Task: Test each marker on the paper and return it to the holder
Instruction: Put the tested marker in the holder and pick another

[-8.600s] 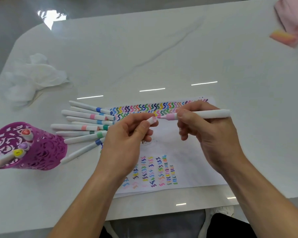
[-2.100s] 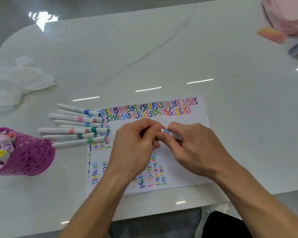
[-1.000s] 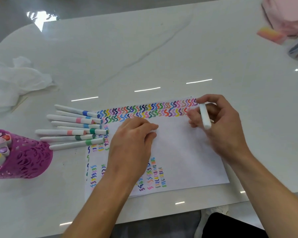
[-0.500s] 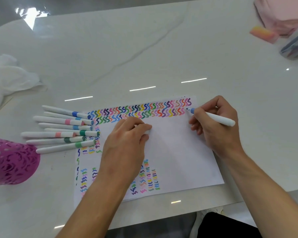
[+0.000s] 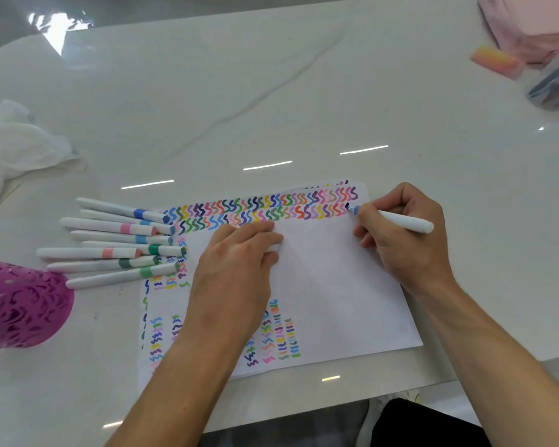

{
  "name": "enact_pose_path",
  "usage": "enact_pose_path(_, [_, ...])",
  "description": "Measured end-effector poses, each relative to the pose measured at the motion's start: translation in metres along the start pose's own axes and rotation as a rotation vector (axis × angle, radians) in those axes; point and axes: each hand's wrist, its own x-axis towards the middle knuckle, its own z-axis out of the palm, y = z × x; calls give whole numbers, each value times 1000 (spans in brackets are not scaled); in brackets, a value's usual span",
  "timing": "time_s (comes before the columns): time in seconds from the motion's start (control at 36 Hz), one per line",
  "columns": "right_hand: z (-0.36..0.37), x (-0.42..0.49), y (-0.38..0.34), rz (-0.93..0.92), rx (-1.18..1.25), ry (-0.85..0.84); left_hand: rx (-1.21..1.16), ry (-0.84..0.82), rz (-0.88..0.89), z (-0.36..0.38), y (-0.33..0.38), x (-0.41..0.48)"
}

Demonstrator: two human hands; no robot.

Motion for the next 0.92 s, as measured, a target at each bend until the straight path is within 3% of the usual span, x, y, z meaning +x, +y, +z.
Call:
enact_pose_path(0.31, [3, -1, 0, 26, 48, 11, 14, 39, 2, 3, 2, -1])
enact_pose_path(0.5, [-3, 3, -1, 26, 223, 42, 10, 52, 22, 0, 3, -3])
enact_pose_path(0.69, [6, -8, -14, -93, 220, 6, 22, 133, 69, -6, 5, -6])
enact_pose_path(0.81, [14, -15, -25, -110, 251, -102, -204, 190, -20, -13, 4, -4])
enact_pose_path(0.92, [22, -25, -33, -59, 316, -213, -574, 148, -244, -18, 0, -4])
